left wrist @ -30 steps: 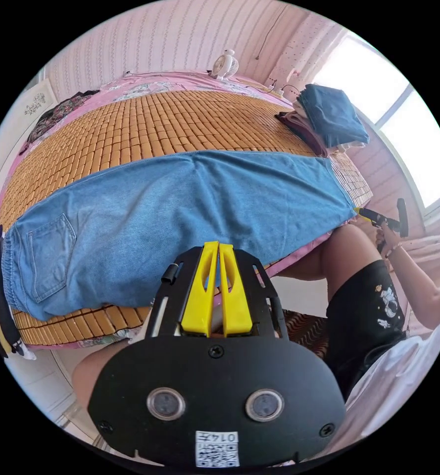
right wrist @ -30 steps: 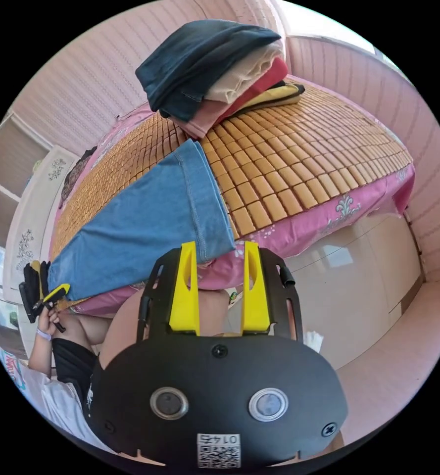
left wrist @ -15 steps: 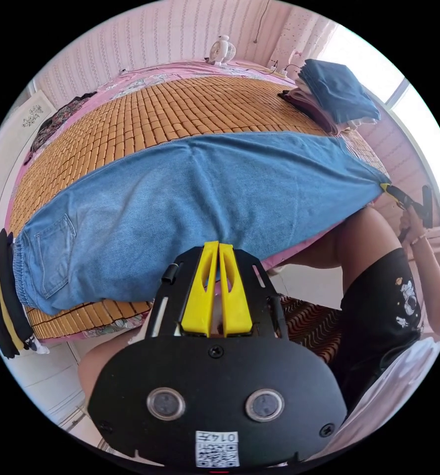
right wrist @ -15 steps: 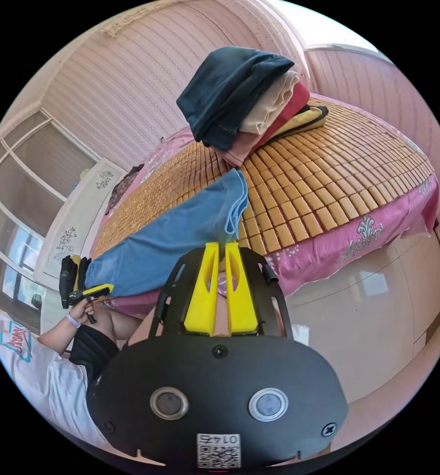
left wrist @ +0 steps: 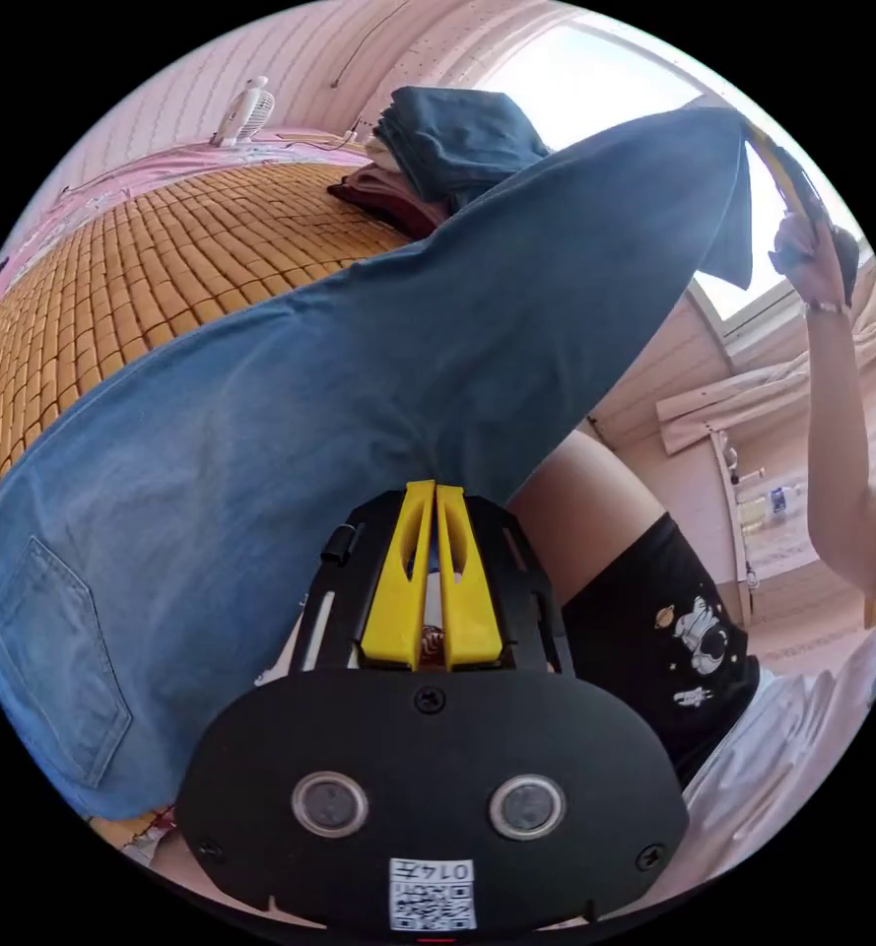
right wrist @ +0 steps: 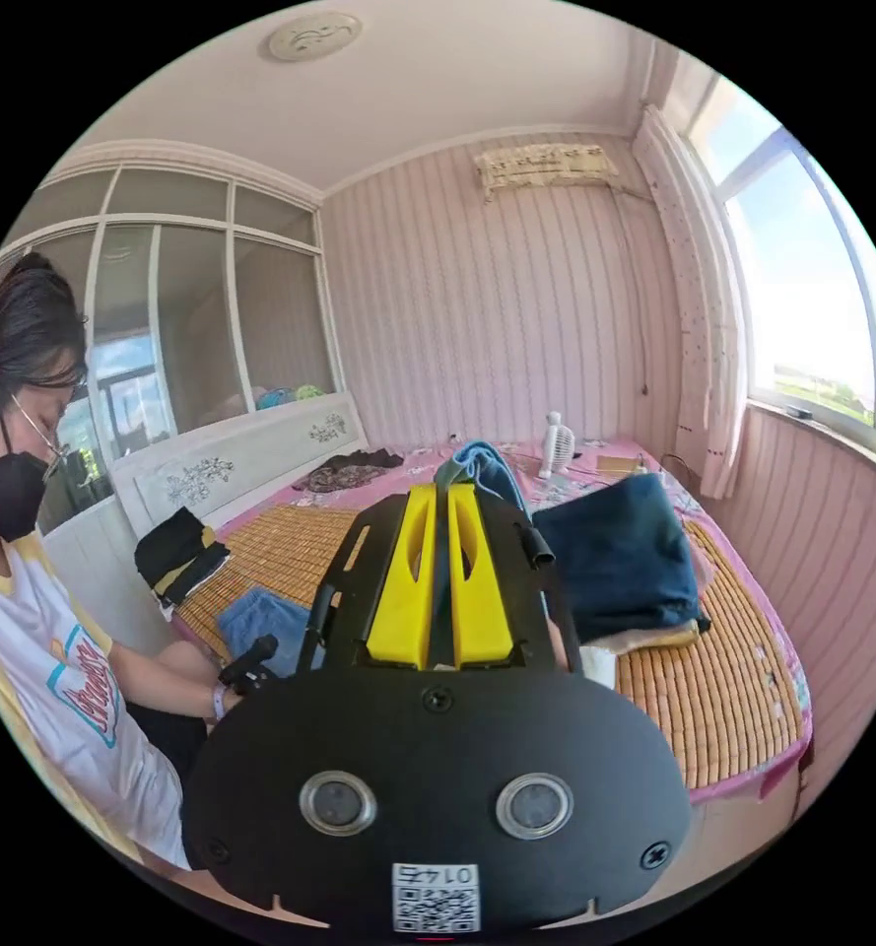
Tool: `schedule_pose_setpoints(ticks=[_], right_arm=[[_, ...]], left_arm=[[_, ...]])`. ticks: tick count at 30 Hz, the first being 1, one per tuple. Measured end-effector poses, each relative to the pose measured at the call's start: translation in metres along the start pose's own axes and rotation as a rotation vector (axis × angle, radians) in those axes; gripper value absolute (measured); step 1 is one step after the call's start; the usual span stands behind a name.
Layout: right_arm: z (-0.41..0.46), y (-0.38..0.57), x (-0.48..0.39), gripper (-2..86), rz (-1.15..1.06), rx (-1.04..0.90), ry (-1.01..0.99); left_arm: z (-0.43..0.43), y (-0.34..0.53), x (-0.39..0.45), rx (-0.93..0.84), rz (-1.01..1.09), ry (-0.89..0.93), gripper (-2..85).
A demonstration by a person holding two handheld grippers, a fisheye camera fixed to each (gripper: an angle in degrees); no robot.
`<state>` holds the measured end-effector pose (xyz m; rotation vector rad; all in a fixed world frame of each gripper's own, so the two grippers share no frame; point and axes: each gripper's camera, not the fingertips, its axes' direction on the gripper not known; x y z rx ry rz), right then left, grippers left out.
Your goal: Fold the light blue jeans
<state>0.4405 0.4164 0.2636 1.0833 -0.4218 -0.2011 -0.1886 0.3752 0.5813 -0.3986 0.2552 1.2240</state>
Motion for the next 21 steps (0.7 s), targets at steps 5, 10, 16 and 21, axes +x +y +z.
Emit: schedule_pose_setpoints(ticks=[5, 10, 16, 21], right_arm=[[0.141, -0.007, -0.137, 2.3, -0.257, -0.300, -0.473], [0.301, 0.116, -0.256, 6.9, -0.249, -0.806, -0.708], [0.368, 0.218, -0.283, 8.4, -0.138, -1.039, -0.712], [0.395, 0.211, -0.282, 7.7, -0.130, -1.011, -0.648]], left_arm=[[-0.085, 0.055, -0.014, 0.221, -0.101, 0.044, -1.0], [-0.171, 0.153, -0.045, 0.248, -0.316, -0.152, -0.8], [-0.205, 0.220, -0.070, 0.436, -0.528, -0.221, 4.2], [-0.187, 0.218, -0.090, 0.501, -0.617, -0.308, 11.7]])
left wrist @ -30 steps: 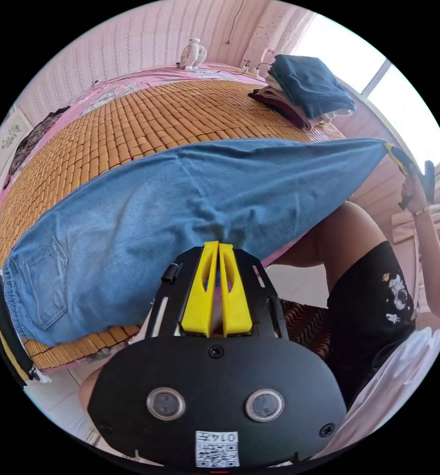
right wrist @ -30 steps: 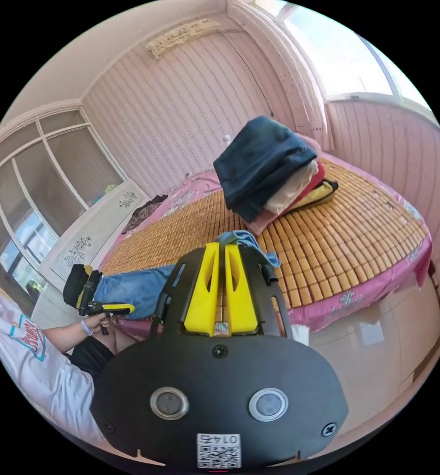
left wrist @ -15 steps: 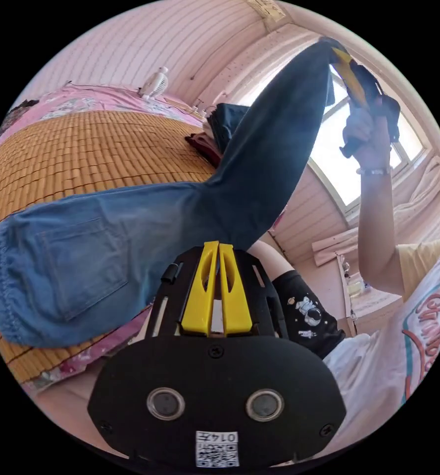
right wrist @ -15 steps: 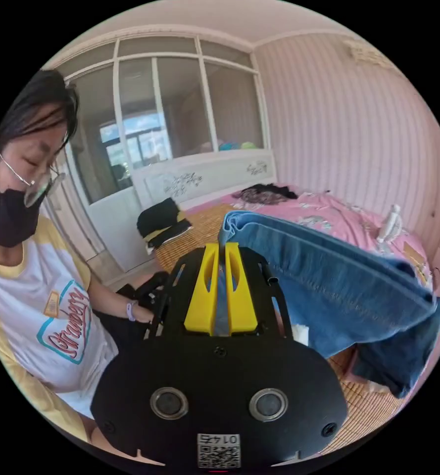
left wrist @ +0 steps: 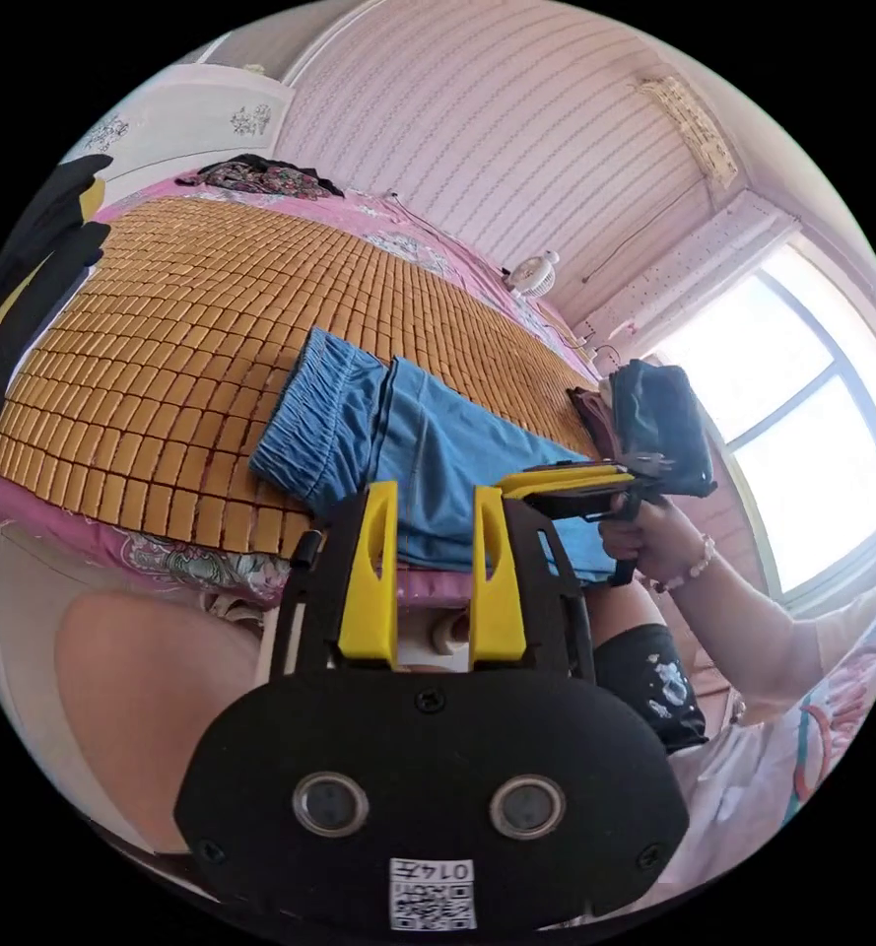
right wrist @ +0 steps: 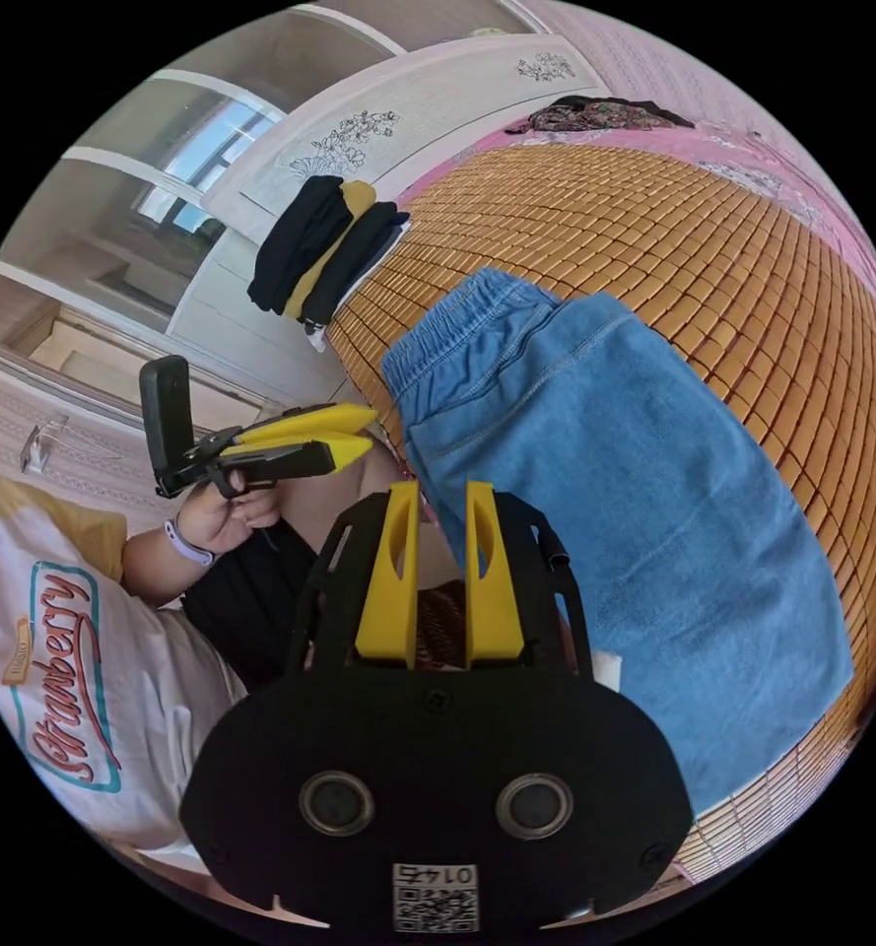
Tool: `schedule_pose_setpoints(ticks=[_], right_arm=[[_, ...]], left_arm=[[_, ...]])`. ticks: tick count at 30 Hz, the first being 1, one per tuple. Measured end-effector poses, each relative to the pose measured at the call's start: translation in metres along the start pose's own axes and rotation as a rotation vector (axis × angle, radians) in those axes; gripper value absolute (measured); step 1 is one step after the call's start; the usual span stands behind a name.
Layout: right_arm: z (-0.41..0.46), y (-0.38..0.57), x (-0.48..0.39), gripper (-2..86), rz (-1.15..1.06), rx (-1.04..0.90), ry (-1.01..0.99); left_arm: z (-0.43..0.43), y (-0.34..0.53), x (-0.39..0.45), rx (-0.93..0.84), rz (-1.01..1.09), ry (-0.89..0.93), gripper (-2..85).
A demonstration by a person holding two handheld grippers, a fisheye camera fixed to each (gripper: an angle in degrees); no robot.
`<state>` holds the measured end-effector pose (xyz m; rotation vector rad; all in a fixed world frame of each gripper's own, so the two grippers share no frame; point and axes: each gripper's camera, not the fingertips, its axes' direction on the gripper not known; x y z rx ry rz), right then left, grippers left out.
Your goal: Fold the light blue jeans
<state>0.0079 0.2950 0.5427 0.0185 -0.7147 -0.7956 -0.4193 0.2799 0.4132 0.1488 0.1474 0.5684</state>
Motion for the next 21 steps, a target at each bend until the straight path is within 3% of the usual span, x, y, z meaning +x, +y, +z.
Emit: schedule_pose_setpoints(ticks=[6, 9, 16, 21], right_arm=[[0.032, -0.059, 0.009, 8.5, -0.004, 0.020, 0.145], [0.063, -0.084, 0.010, 8.6, -0.039, -0.035, 0.163], [0.126, -0.087, 0.017, 7.9, -0.099, -0.191, 0.118], [0.142, -0.090, 0.039, 3.5, -0.107, -0.200, 0.118]], left_arm=[[0.012, 0.024, -0.023, -0.011, -0.129, -0.076, 12.4], [0.019, 0.025, -0.040, -0.059, -0.200, -0.005, 12.2], [0.016, 0.029, -0.047, -0.073, -0.166, 0.001, 10.7], [0.020, 0.034, -0.046, -0.108, -0.113, 0.022, 3.4]])
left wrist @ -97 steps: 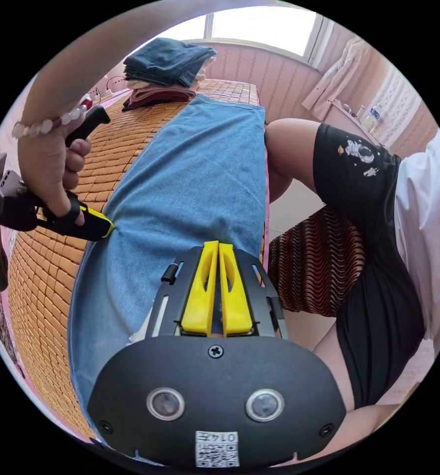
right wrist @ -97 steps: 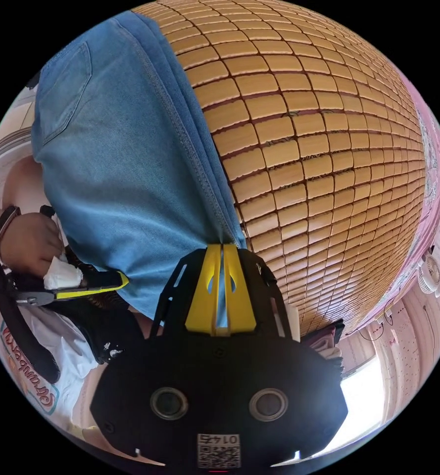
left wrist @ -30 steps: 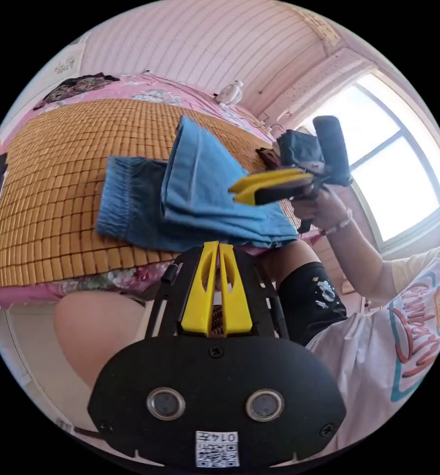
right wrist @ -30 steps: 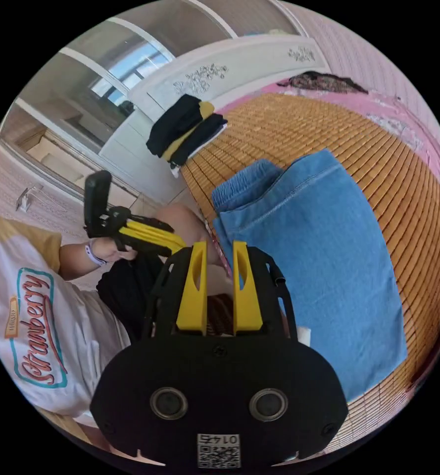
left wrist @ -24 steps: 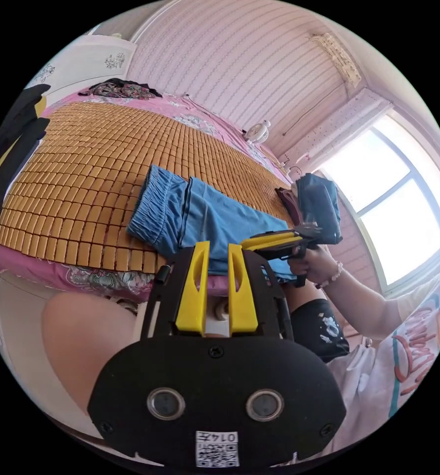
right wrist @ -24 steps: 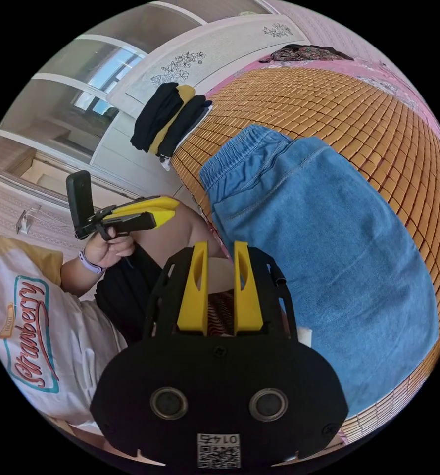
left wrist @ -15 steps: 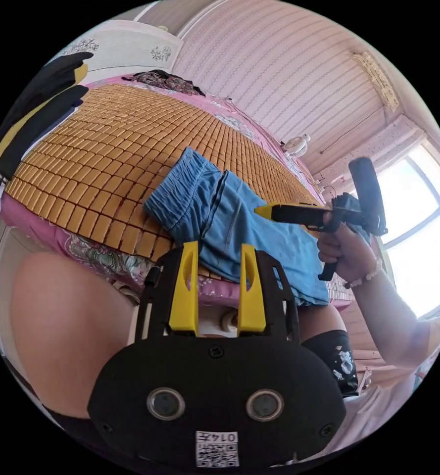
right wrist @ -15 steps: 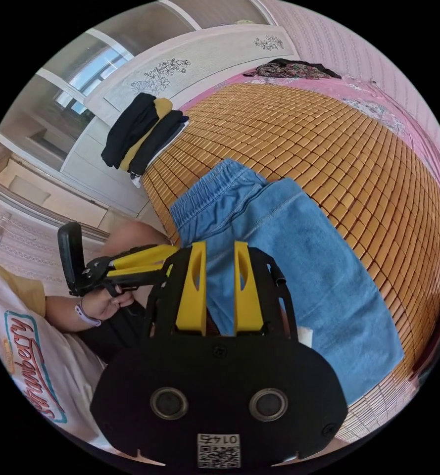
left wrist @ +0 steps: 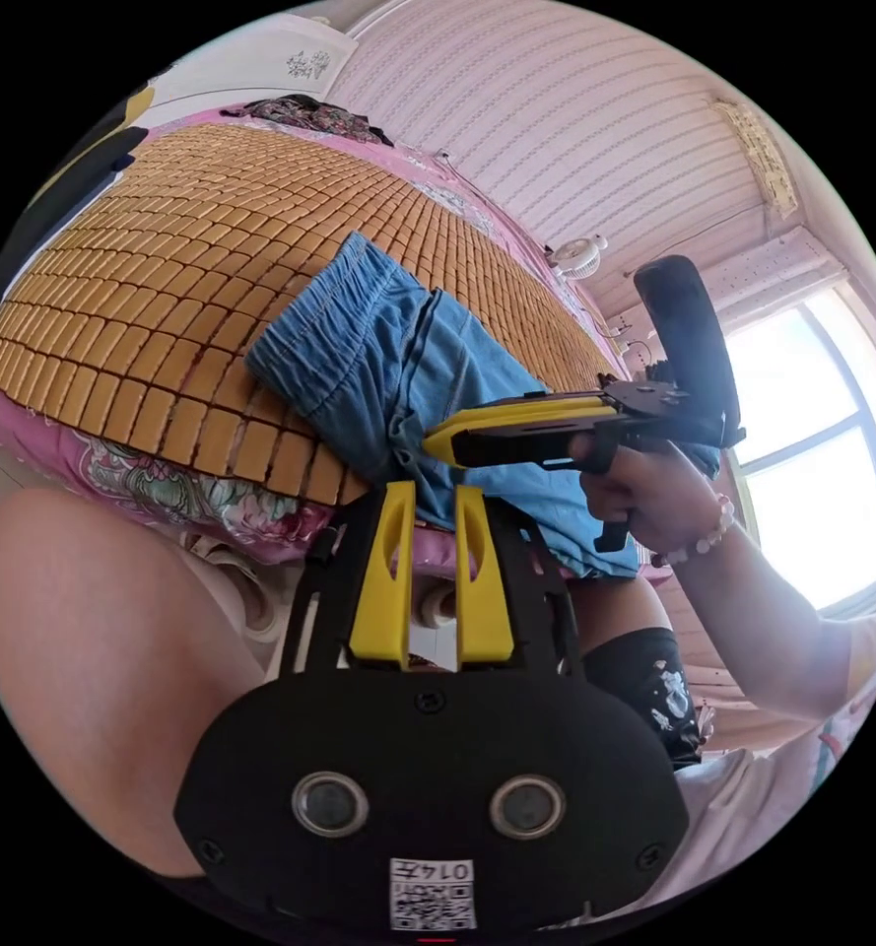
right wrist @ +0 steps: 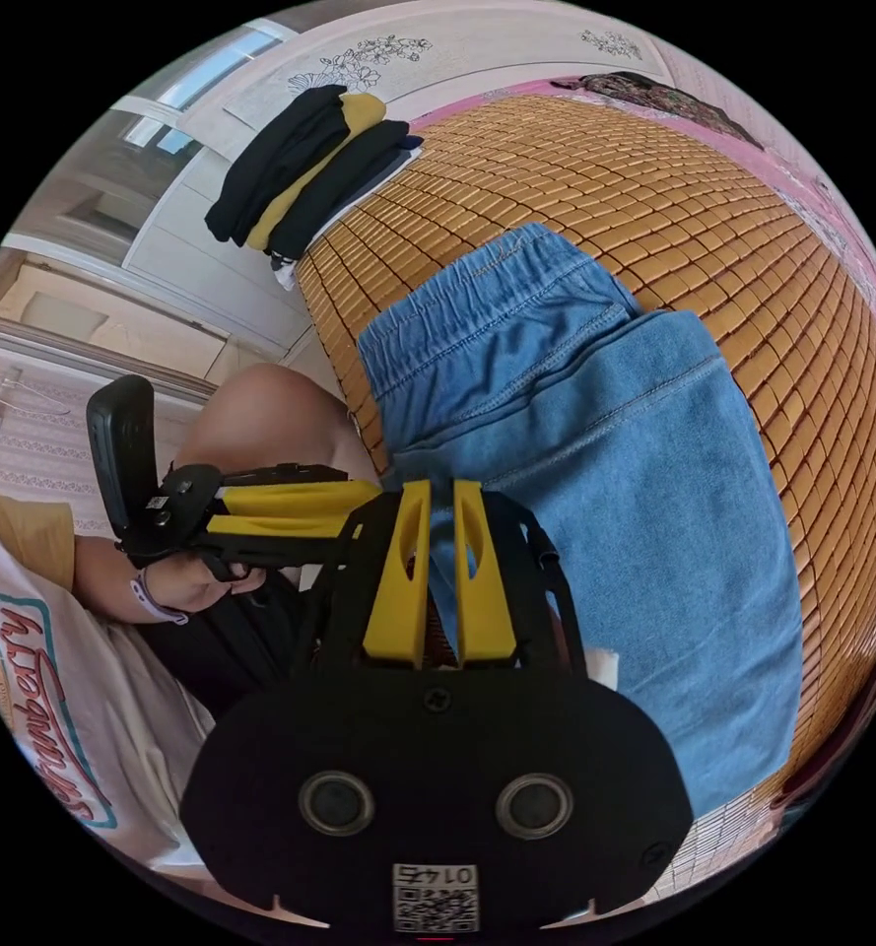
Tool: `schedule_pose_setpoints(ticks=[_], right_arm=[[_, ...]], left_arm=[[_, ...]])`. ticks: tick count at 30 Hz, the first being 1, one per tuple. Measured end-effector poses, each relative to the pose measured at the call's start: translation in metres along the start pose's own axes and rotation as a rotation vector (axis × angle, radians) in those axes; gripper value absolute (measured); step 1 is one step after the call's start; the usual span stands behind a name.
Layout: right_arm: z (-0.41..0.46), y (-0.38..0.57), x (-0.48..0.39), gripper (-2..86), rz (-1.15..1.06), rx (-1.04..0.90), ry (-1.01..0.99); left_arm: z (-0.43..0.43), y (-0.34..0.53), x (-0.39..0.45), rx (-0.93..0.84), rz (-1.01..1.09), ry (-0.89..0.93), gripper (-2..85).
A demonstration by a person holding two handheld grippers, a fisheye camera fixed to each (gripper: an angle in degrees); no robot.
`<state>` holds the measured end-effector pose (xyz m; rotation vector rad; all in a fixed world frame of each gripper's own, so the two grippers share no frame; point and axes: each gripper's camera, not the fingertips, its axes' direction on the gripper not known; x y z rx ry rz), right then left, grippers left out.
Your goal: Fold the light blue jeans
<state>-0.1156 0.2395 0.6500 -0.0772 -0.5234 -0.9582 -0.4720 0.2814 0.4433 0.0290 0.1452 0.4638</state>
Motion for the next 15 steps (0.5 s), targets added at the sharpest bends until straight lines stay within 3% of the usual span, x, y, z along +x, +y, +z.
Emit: schedule_pose_setpoints(ticks=[3, 9, 13, 15], right_arm=[[0.003, -0.001, 0.014, 2.1, 0.016, 0.009, -0.011], [-0.002, 0.020, 0.016, 8.0, -0.020, 0.144, -0.040], [0.041, 0.013, 0.009, 5.1, -0.025, 0.018, 0.259], [0.045, 0.011, 0.010, 2.1, -0.032, 0.026, 0.279]], left_arm=[[-0.001, 0.000, -0.008, 0.000, -0.038, -0.016, -0.2], [-0.011, 0.006, -0.024, 0.068, -0.087, 0.027, 0.0], [-0.013, 0.008, -0.031, 0.080, -0.103, 0.058, 3.8], [-0.013, 0.011, -0.032, 0.075, -0.102, 0.073, 6.3]])
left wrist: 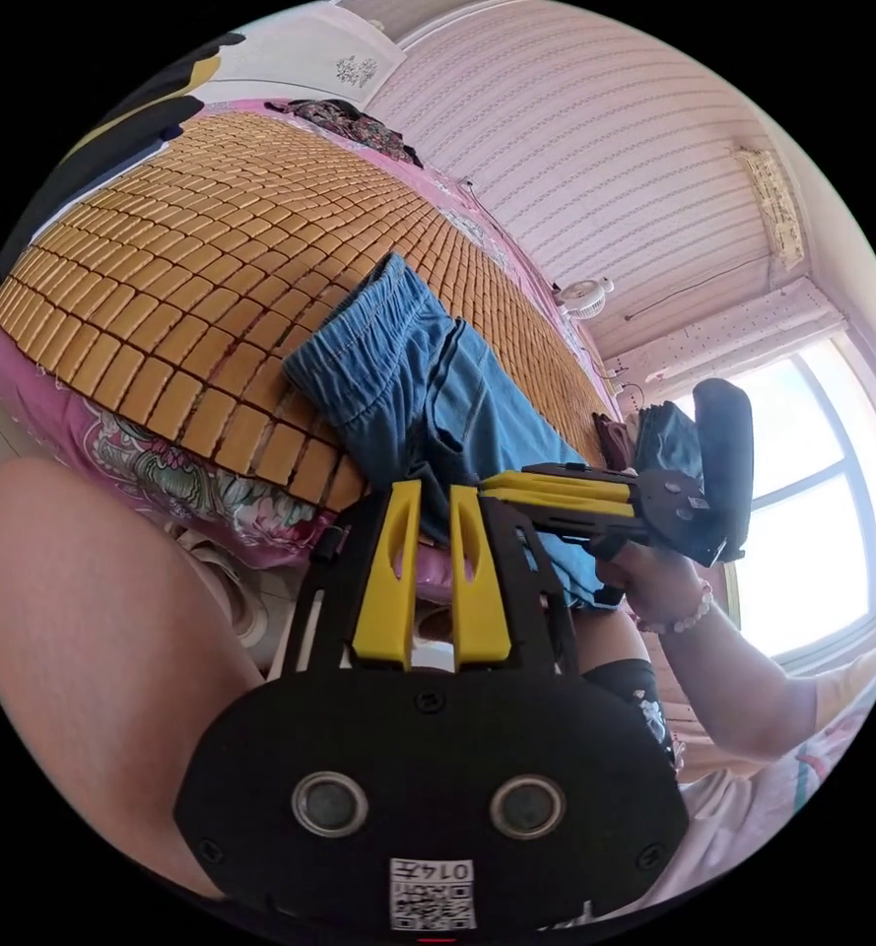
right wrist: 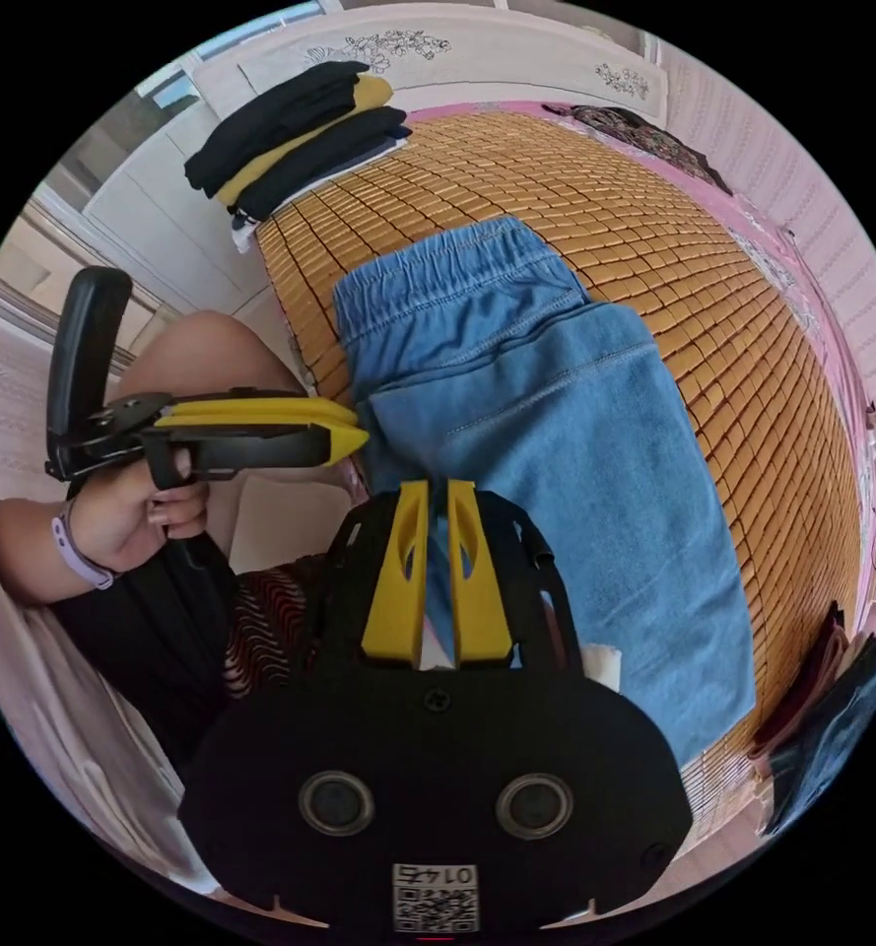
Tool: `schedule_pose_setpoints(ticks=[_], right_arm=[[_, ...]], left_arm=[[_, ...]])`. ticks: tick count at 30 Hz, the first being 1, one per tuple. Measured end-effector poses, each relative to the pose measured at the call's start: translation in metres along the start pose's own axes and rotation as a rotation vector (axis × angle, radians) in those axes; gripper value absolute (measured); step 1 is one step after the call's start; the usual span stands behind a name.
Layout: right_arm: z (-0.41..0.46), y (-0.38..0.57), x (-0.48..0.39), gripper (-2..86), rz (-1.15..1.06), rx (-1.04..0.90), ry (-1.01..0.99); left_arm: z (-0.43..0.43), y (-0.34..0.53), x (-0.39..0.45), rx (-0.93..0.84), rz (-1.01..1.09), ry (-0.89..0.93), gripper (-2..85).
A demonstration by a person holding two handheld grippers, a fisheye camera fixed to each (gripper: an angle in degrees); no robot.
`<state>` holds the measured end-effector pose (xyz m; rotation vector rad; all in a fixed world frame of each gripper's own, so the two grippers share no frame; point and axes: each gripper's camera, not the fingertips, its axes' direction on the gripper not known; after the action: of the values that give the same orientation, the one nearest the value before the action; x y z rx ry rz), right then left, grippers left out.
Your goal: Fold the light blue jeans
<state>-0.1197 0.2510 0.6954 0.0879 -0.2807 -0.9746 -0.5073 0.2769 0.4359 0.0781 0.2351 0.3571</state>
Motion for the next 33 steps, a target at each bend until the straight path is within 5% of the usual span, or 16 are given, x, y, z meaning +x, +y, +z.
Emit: schedule_pose_setpoints(ticks=[7, 16, 22, 29, 33], right_arm=[[-0.004, 0.000, 0.007, 1.0, -0.024, 0.018, -0.133], [0.029, -0.008, 0.007, 6.1, -0.016, -0.003, -0.025], [0.007, -0.008, 0.044, 6.8, 0.069, 0.035, -0.131], [-0.014, -0.022, 0.132, 12.9, 0.455, 0.232, -0.388], [-0.015, -0.056, 0.143, 15.7, 0.481, 0.232, -0.270]], left_arm=[[-0.006, 0.005, -0.005, 0.032, -0.004, 0.062, 9.5], [-0.010, 0.015, -0.003, 0.048, 0.006, 0.054, 11.6], [0.001, 0.013, 0.001, -0.054, -0.013, -0.019, 3.4], [-0.019, 0.027, 0.067, 0.123, 0.390, -0.041, -0.6], [-0.004, 0.040, 0.099, 0.090, 0.568, -0.030, -0.8]])
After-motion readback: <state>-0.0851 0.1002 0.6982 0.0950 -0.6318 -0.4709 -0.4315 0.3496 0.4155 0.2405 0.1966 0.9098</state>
